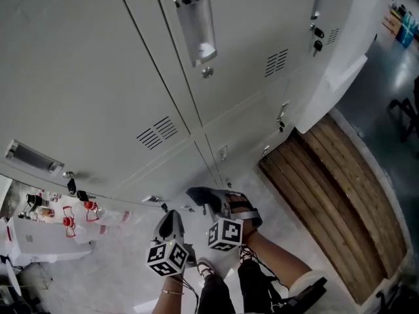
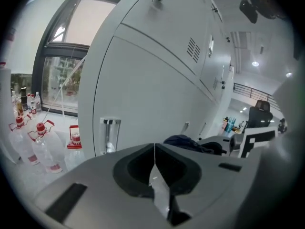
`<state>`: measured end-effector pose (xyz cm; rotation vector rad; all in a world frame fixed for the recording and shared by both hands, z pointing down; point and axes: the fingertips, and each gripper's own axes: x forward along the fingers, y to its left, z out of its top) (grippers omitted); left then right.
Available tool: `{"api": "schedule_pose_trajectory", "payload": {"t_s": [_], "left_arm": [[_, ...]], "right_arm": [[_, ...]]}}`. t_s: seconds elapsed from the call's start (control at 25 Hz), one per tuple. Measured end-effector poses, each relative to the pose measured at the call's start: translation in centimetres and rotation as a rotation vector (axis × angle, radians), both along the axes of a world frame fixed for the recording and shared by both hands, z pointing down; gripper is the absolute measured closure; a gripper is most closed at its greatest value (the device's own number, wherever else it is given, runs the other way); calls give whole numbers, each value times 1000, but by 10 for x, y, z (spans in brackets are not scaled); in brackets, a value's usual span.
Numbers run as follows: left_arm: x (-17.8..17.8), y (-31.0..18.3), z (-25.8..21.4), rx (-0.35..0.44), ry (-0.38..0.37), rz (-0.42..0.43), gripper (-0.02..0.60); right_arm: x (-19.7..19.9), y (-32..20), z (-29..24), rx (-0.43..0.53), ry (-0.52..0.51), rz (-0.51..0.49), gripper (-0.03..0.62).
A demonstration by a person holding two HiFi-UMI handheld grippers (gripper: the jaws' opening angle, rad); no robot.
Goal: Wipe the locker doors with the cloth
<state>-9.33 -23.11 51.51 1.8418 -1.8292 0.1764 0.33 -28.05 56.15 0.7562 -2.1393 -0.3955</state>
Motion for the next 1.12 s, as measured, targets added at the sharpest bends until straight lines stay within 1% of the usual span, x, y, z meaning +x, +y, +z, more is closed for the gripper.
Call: {"api": "schedule_pose_trajectory", "payload": {"t_s": [0.16, 0.36, 0.48, 0.6, 0.76, 0.96, 1.12], "left_arm": [[7, -2, -45, 42, -20, 20, 572], [18, 4, -98, 92, -43, 70, 572], [22, 11, -126, 127, -42, 75, 572], [21, 21, -157, 170, -48, 72, 572], [8, 36, -196, 221, -52, 15, 572], [-14, 54, -244, 262, -74, -33, 572], [-42, 60, -280, 321, -114, -87, 572]], "right_arm": [[6, 3, -39, -58, -84, 80, 549], [12, 18, -91, -139, -200, 174, 549], [15, 33, -122, -186, -290, 232, 549], [13, 49, -150, -210, -360, 269, 549], [9, 64, -193, -218, -449, 279, 550], [10, 71, -246, -200, -616, 331, 551], [-4, 66, -292, -139, -687, 297, 551]]}}
